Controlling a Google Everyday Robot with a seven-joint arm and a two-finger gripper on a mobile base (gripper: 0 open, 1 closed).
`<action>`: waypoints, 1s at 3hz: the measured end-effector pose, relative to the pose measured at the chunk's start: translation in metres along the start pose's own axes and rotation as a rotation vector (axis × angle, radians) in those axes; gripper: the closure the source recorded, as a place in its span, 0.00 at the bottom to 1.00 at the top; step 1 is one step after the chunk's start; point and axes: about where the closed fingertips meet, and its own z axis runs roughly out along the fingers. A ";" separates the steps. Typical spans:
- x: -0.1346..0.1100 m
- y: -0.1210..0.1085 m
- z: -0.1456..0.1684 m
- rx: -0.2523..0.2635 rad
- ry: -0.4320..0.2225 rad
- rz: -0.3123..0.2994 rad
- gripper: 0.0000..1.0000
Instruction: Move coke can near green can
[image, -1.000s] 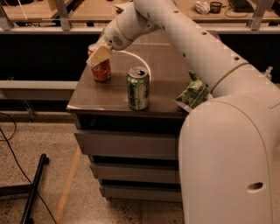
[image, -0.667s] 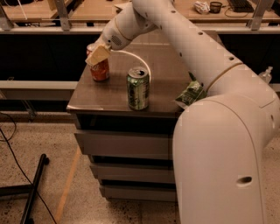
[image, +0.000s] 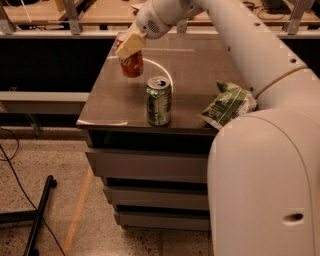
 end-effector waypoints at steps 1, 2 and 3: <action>-0.001 -0.008 -0.045 0.057 0.016 -0.016 1.00; 0.028 -0.021 -0.093 0.082 0.010 0.015 1.00; 0.060 -0.030 -0.129 0.114 -0.002 0.052 1.00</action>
Offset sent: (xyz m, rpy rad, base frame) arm 0.0006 -0.1472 0.0636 0.0069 -0.0381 -0.1114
